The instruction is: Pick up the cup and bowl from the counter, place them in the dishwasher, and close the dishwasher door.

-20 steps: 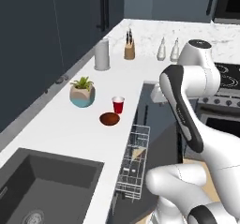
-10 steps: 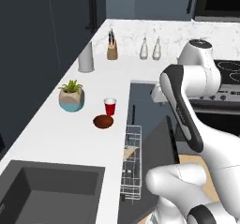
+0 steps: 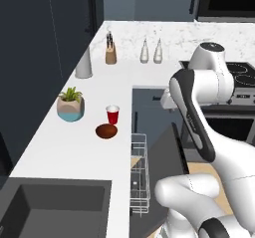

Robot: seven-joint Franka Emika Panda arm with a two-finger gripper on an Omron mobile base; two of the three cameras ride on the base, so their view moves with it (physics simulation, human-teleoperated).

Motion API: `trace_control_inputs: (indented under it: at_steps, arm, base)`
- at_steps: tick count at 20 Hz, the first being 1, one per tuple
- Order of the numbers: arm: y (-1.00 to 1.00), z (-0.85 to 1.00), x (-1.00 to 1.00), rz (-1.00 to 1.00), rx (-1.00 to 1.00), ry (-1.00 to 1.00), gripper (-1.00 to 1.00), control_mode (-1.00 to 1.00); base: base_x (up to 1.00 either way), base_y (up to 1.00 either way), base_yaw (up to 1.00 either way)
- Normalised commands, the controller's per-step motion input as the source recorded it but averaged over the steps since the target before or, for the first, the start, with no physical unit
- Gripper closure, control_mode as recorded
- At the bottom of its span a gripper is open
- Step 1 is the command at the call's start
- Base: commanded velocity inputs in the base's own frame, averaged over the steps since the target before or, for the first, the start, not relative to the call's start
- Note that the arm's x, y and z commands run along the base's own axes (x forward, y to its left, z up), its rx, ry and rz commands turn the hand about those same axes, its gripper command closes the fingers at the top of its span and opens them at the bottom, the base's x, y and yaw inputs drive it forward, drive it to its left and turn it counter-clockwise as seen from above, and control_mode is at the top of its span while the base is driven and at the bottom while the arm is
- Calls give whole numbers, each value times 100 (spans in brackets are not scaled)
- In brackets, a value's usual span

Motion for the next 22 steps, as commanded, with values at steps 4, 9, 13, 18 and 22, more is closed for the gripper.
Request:
trace_control_inputs:
  at_steps: [4, 9, 13, 18, 22]
  arm:
    - [4, 0, 5, -3, 0, 0, -100, -100]
    - [0, -1, 0, 1, 0, 0, -100, -100]
    - [8, -19, 17, 8, 0, -2, -100, -100]
    - [31, -29, 31, 9, 0, -6, -100, -100]
    - [35, -34, 41, 7, 0, -4, -100, -100]
  base:
    - [0, 0, 0]
    - [0, 0, 0]
    - [0, 0, 0]
    - [0, 0, 0]
    - [0, 0, 0]
